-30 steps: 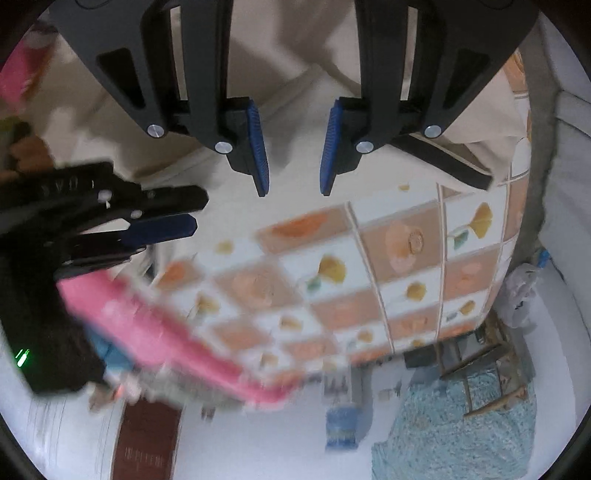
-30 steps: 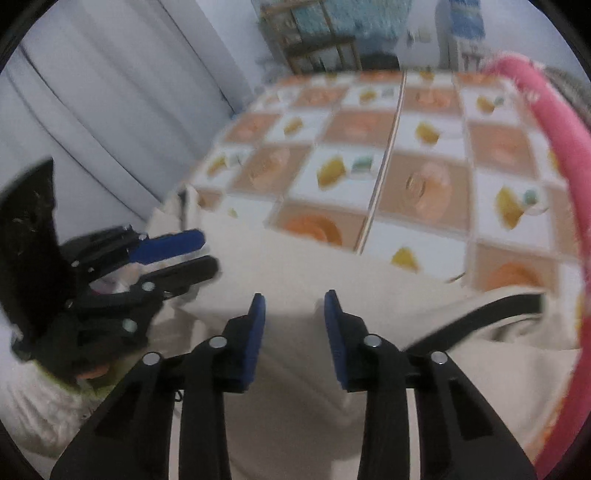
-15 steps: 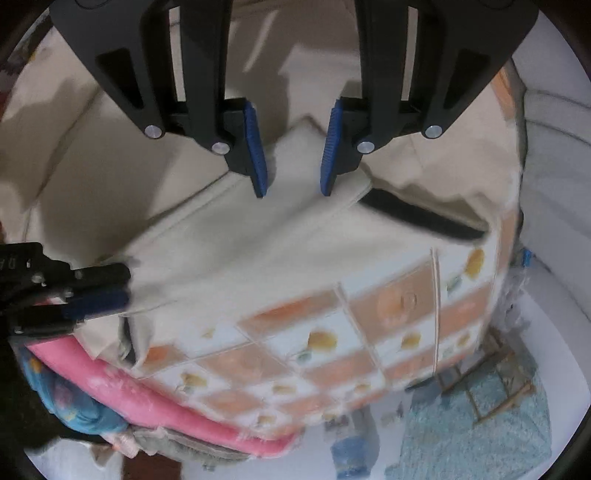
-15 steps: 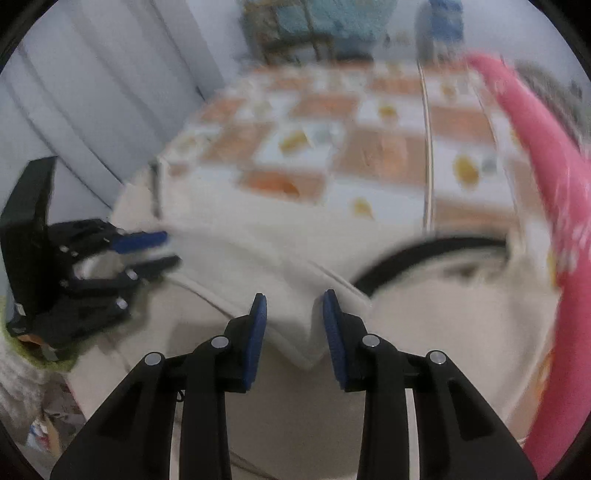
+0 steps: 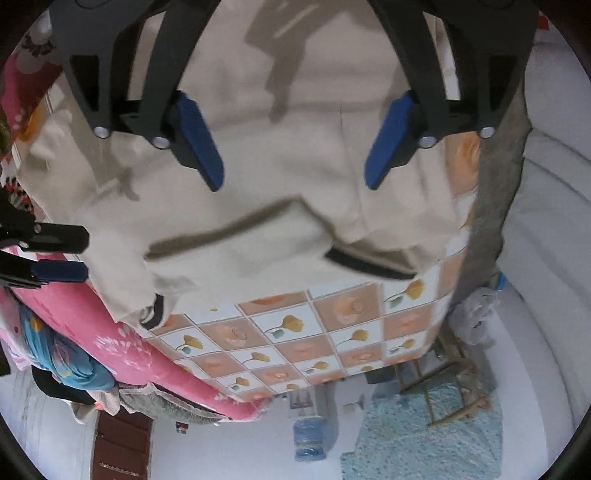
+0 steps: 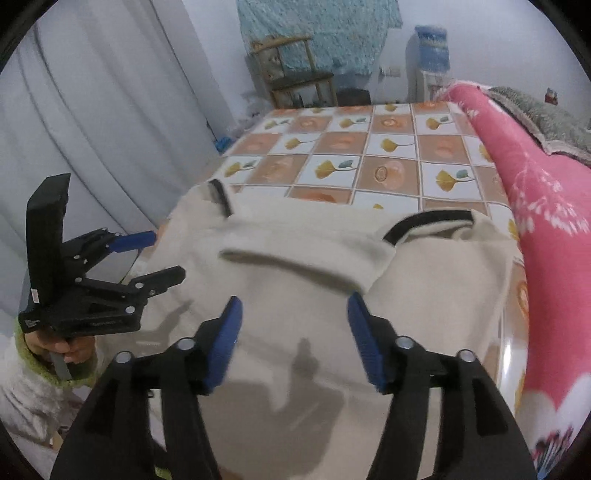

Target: Fold large clothes

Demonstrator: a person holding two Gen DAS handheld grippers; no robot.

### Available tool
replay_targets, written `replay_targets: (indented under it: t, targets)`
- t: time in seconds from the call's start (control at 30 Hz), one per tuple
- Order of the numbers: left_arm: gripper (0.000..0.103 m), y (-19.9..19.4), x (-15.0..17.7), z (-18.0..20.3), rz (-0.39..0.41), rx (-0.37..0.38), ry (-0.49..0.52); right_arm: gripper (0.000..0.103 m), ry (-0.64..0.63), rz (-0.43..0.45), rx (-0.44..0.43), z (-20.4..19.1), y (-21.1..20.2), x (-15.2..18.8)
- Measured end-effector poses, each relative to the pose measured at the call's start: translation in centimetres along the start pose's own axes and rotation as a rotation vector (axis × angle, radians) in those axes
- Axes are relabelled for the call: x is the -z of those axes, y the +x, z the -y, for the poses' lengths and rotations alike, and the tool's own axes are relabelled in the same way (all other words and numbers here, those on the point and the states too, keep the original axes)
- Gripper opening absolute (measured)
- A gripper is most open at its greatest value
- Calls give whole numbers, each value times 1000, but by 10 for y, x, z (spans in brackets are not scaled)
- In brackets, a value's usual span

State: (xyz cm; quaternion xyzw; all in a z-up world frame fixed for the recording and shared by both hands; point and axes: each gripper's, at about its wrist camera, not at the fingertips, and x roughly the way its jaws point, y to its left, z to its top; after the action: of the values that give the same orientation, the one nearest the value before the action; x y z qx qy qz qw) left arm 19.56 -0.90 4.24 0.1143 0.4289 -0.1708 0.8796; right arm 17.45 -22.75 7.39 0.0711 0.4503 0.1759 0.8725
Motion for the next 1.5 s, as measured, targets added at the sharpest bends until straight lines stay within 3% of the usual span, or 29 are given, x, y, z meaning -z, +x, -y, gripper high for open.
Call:
replay_targets:
  t: [0.2, 0.27, 0.33, 0.43, 0.5, 0.6, 0.7, 0.8, 1.03, 1.17, 1.27, 1.5]
  targets:
    - [87, -20, 52, 11, -16, -18, -80, 78, 64, -9, 4, -10, -5, 54]
    - [87, -16, 66, 15, -32, -15, -101, 80, 81, -24, 29, -12, 3, 72]
    - [88, -6, 78, 22, -55, -62, -96, 80, 97, -47, 96, -11, 14, 87]
    - [88, 12, 92, 29, -98, -113, -85, 82, 116, -63, 148, -6, 25, 99]
    - [95, 19, 97, 27, -100, -127, -115, 83, 105, -83, 202, -3, 34, 104]
    - [95, 20, 102, 19, -90, -98, -171, 93, 77, -83, 222, -8, 35, 106]
    - [95, 18, 105, 15, -81, -88, -194, 96, 87, -72, 211, -6, 35, 108]
    - [95, 10, 109, 14, -53, -93, -204, 96, 90, -63, 208, -6, 34, 108]
    - [95, -42, 125, -16, 125, -95, -259, 96, 98, -32, 177, -2, 32, 111]
    - [95, -59, 132, -45, 159, -124, -306, 96, 76, -24, 166, -2, 32, 112]
    - [79, -58, 134, -69, 145, -138, -360, 96, 63, -29, 167, -3, 33, 112]
    - [55, -22, 134, -109, 80, -35, -464, 96, 65, -34, 182, -4, 34, 111]
